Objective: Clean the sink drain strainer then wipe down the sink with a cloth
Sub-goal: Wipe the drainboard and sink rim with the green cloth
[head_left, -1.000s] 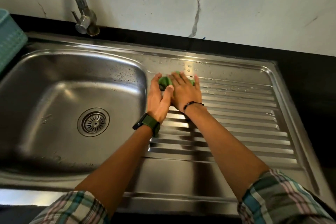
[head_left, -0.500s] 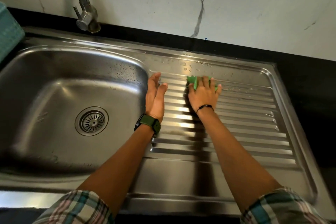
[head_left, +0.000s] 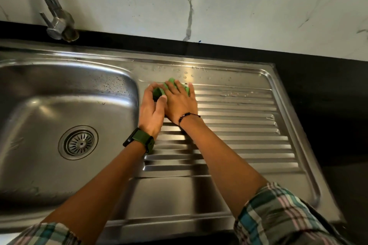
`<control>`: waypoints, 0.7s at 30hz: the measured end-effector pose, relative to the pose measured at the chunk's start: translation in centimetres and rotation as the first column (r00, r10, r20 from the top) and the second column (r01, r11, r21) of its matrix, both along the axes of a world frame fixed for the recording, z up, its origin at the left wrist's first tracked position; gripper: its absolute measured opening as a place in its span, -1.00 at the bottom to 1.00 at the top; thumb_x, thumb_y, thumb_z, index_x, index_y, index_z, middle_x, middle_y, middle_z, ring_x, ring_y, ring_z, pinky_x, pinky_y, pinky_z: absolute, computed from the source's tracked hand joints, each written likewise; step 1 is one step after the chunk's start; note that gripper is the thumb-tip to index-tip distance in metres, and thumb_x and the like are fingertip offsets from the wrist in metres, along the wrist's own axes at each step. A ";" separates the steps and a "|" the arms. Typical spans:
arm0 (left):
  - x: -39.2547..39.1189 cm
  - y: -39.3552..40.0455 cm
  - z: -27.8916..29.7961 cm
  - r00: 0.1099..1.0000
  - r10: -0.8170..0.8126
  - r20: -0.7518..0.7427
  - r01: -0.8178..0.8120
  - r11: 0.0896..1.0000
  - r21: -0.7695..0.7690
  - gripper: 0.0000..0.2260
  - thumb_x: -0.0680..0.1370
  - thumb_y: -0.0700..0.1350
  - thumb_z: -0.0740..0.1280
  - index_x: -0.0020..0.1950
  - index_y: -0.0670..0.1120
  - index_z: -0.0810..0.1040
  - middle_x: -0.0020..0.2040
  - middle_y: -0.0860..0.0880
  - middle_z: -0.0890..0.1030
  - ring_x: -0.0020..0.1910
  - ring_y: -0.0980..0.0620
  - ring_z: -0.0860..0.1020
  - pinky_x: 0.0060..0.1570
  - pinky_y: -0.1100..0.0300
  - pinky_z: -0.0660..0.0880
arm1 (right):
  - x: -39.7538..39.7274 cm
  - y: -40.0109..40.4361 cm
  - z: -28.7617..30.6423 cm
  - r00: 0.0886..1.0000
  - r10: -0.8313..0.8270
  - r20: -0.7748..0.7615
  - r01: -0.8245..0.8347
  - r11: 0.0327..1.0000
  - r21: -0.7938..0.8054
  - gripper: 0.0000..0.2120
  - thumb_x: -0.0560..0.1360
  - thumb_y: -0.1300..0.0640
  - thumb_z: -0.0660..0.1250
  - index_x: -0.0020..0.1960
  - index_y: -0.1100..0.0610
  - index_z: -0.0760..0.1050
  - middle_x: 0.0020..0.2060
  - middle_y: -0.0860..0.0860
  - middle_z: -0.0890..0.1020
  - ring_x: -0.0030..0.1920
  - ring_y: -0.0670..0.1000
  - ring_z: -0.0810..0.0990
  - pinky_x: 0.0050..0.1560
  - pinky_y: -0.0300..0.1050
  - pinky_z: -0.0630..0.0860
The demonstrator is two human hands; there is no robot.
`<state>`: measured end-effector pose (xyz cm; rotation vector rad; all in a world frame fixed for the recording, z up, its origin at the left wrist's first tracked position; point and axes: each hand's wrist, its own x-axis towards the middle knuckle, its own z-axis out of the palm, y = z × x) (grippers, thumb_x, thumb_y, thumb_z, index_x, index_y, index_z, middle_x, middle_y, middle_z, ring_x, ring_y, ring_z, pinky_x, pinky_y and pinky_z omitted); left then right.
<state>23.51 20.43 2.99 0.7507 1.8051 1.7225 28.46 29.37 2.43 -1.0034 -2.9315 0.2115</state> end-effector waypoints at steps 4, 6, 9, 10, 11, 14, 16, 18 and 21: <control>0.3 0.8 0.8 0.972 -0.076 -0.222 0.067 0.996 -0.051 -0.51 0.48 0.00 0.12 0.40 -0.10 0.24 0.35 0.02 0.37 0.28 0.18 0.36 0.27 0.16 0.33 | 5.8 3.9 -0.3 0.993 -0.115 0.000 0.115 0.993 0.039 -0.46 0.52 0.01 0.13 0.46 -0.12 0.04 0.50 -0.07 0.14 0.51 0.01 0.02 0.41 0.21 -0.26; 0.6 1.7 1.3 0.962 -0.104 -0.253 0.093 0.994 -0.057 -0.51 0.48 0.01 0.12 0.40 -0.10 0.25 0.41 -0.06 0.33 0.34 0.07 0.31 0.29 0.14 0.29 | 9.3 6.3 -0.4 0.978 -0.204 0.035 0.201 0.978 0.060 -0.48 0.54 -0.01 0.09 0.47 -0.13 0.02 0.50 -0.09 0.14 0.51 0.00 0.03 0.41 0.25 -0.22; 1.4 3.5 1.6 0.966 -0.117 -0.230 0.101 0.991 -0.083 -0.53 0.51 0.00 0.12 0.40 -0.11 0.24 0.43 -0.09 0.31 0.37 0.02 0.29 0.30 0.15 0.28 | 14.9 10.4 -0.1 0.924 -0.371 0.089 0.369 0.928 0.038 -0.53 0.58 -0.04 0.00 0.47 -0.14 0.02 0.50 -0.11 0.11 0.51 -0.02 0.01 0.42 0.29 -0.17; 1.7 4.0 1.5 0.965 -0.135 -0.223 0.115 0.988 -0.102 -0.56 0.54 -0.03 0.13 0.40 -0.12 0.24 0.43 -0.11 0.31 0.37 -0.03 0.31 0.32 0.11 0.29 | 16.5 11.6 0.2 0.902 -0.419 0.104 0.421 0.907 0.010 -0.54 0.58 -0.04 0.00 0.47 -0.15 0.03 0.50 -0.11 0.10 0.51 -0.01 0.01 0.42 0.28 -0.14; 2.0 4.5 1.4 0.961 -0.158 -0.225 0.132 0.983 -0.126 -0.58 0.57 -0.07 0.15 0.41 -0.13 0.23 0.41 -0.13 0.32 0.36 -0.08 0.34 0.33 0.06 0.31 | 17.6 12.5 0.5 0.888 -0.446 0.116 0.452 0.892 -0.027 -0.54 0.58 -0.04 0.01 0.46 -0.16 0.03 0.50 -0.11 0.10 0.51 0.00 0.01 0.43 0.28 -0.12; 2.8 5.2 0.9 0.941 -0.228 -0.251 0.188 0.967 -0.175 -0.59 0.59 -0.11 0.17 0.42 -0.12 0.22 0.40 -0.17 0.34 0.31 -0.15 0.39 0.29 -0.10 0.37 | 18.0 13.1 0.9 0.881 -0.467 0.079 0.473 0.869 -0.143 -0.54 0.58 -0.01 0.06 0.46 -0.12 0.08 0.50 -0.07 0.12 0.51 0.04 -0.01 0.44 0.26 -0.10; 2.9 5.3 0.6 0.943 -0.233 -0.239 0.198 0.967 -0.162 -0.59 0.58 -0.10 0.17 0.42 -0.11 0.22 0.40 -0.17 0.34 0.31 -0.16 0.39 0.29 -0.12 0.37 | 17.4 12.5 0.9 0.861 -0.507 0.021 0.503 0.847 -0.173 -0.56 0.58 0.02 0.08 0.45 -0.09 0.13 0.50 -0.05 0.12 0.51 0.07 -0.03 0.45 0.25 -0.12; 2.8 5.4 0.5 0.952 -0.227 -0.207 0.198 0.968 -0.152 -0.60 0.58 -0.11 0.17 0.42 -0.10 0.22 0.37 -0.10 0.38 0.29 -0.11 0.39 0.30 -0.09 0.37 | 16.5 11.8 0.9 0.850 -0.526 0.013 0.520 0.836 -0.174 -0.56 0.59 0.02 0.07 0.46 -0.07 0.14 0.51 -0.03 0.11 0.51 0.09 -0.05 0.44 0.26 -0.14; 2.9 5.7 0.6 0.968 -0.204 -0.148 0.184 0.973 -0.141 -0.62 0.58 -0.12 0.16 0.40 -0.09 0.25 0.24 0.01 0.44 0.22 -0.03 0.41 0.30 0.00 0.35 | 14.1 10.0 1.0 0.872 -0.490 0.023 0.488 0.862 -0.133 -0.54 0.58 -0.01 0.07 0.47 -0.06 0.12 0.51 -0.01 0.10 0.51 0.12 -0.03 0.45 0.24 -0.12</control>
